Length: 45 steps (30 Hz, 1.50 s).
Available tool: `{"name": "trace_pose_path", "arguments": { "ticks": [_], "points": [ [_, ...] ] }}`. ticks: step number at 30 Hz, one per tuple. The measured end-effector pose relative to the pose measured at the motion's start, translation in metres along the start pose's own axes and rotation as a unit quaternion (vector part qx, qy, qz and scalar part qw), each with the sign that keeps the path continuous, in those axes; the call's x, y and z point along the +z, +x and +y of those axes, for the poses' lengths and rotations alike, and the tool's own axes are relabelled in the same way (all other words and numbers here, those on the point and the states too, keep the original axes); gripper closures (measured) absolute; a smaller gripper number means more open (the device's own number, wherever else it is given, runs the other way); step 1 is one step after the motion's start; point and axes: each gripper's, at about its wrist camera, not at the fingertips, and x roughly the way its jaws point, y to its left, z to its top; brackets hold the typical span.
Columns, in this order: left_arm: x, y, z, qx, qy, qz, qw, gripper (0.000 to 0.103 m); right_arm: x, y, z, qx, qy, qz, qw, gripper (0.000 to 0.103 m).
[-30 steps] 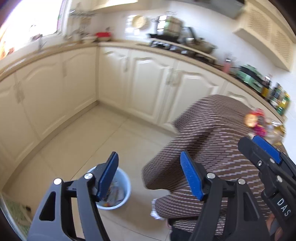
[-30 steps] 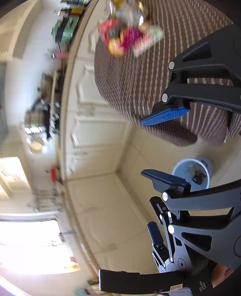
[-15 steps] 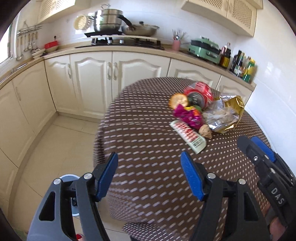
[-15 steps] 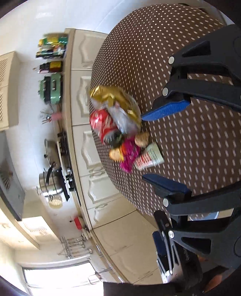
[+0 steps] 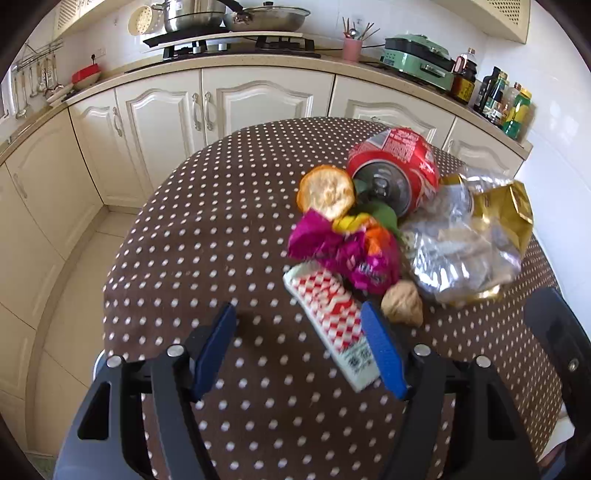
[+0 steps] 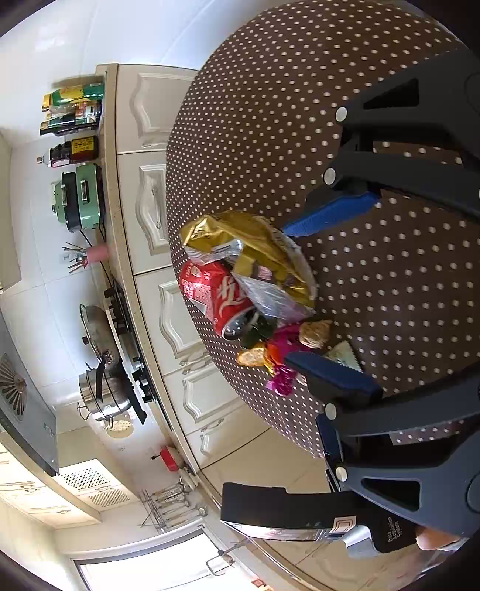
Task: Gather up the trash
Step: 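Grasp the red-and-white wrapper with the left tool while the right tool grasps the pink-orange candy wrapper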
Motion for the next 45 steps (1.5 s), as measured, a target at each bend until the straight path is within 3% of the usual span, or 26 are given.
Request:
{"name": "trace_pose_path", "arguments": {
  "ticks": [4,6,7,8,13,24,29,36,41,45],
  "points": [
    [0.008,0.010,-0.009,0.013,0.010,0.011,0.9998,0.038,0.006,0.007,0.000,-0.002,0.000,-0.001,1.000,0.036],
    [0.007,0.010,-0.015,0.018,0.026,0.007,0.9995,0.055,0.006,0.009,0.002,-0.003,-0.002,-0.001,1.000,0.036],
    [0.006,0.010,-0.016,0.024,0.032,0.003,0.9992,0.071,0.005,0.010,0.003,-0.002,-0.003,0.000,1.000,0.036],
    [0.005,0.009,-0.016,0.030,0.038,0.002,0.9989,0.077,0.006,0.011,0.003,-0.003,-0.004,0.000,1.000,0.036],
    [0.000,-0.003,0.003,-0.015,0.021,-0.001,0.9997,0.091,0.006,0.010,0.013,-0.005,-0.017,-0.004,1.000,0.036],
    [-0.010,-0.039,0.057,-0.022,-0.003,-0.032,0.9992,0.092,0.001,0.028,0.067,0.015,-0.072,0.019,0.997,0.036],
    [-0.016,-0.040,0.074,-0.025,-0.004,-0.030,0.9992,0.092,-0.007,0.049,0.093,0.037,-0.095,0.056,0.993,0.036],
    [-0.028,-0.039,0.092,-0.033,-0.015,-0.030,0.9989,0.092,-0.013,0.080,0.113,0.077,-0.083,0.111,0.987,0.036],
    [-0.031,-0.041,0.104,-0.033,-0.023,-0.034,0.9986,0.092,-0.016,0.102,0.116,0.083,-0.069,0.159,0.981,0.036],
    [-0.032,-0.044,0.110,-0.033,-0.031,-0.039,0.9982,0.092,-0.018,0.104,0.122,0.081,-0.086,0.164,0.979,0.054]
  ]
}}
